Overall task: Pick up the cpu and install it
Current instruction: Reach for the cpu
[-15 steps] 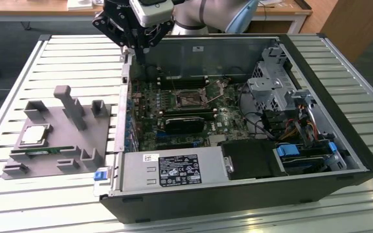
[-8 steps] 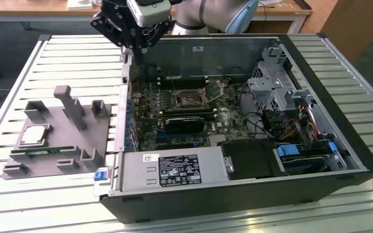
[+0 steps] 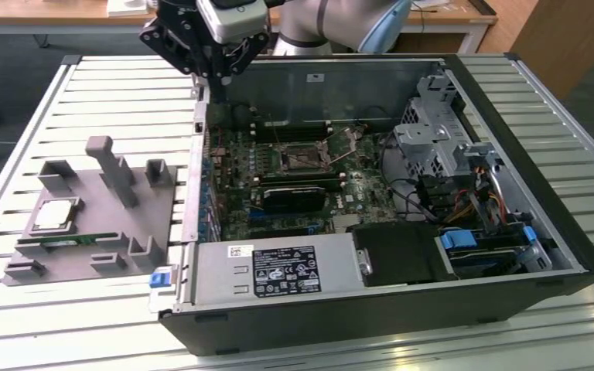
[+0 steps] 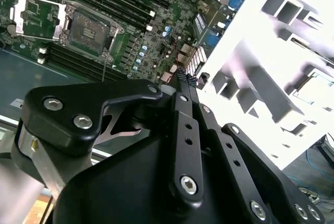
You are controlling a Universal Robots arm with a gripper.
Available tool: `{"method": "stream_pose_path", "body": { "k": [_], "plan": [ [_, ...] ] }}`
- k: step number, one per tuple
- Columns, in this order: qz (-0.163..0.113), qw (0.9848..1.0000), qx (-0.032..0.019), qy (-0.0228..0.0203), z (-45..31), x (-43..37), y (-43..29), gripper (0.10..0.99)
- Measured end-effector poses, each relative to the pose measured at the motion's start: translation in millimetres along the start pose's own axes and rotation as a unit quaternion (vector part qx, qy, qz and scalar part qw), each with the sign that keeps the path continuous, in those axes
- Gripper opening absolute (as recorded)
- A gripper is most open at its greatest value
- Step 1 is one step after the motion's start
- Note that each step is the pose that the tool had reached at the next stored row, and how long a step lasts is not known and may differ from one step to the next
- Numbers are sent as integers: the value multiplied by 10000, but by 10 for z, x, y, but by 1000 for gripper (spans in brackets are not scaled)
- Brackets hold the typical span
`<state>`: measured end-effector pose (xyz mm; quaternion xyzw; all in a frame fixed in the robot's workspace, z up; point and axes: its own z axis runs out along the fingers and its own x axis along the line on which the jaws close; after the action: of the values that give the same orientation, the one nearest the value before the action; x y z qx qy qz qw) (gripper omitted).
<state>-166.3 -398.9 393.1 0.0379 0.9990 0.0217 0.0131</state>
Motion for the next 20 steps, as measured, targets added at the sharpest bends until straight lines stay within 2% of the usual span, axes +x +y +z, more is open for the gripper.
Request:
{"method": "stream_pose_path", "body": {
  "k": [20],
  "plan": [
    [0,10000,0,0,-2,94,-7,106]
  ]
}}
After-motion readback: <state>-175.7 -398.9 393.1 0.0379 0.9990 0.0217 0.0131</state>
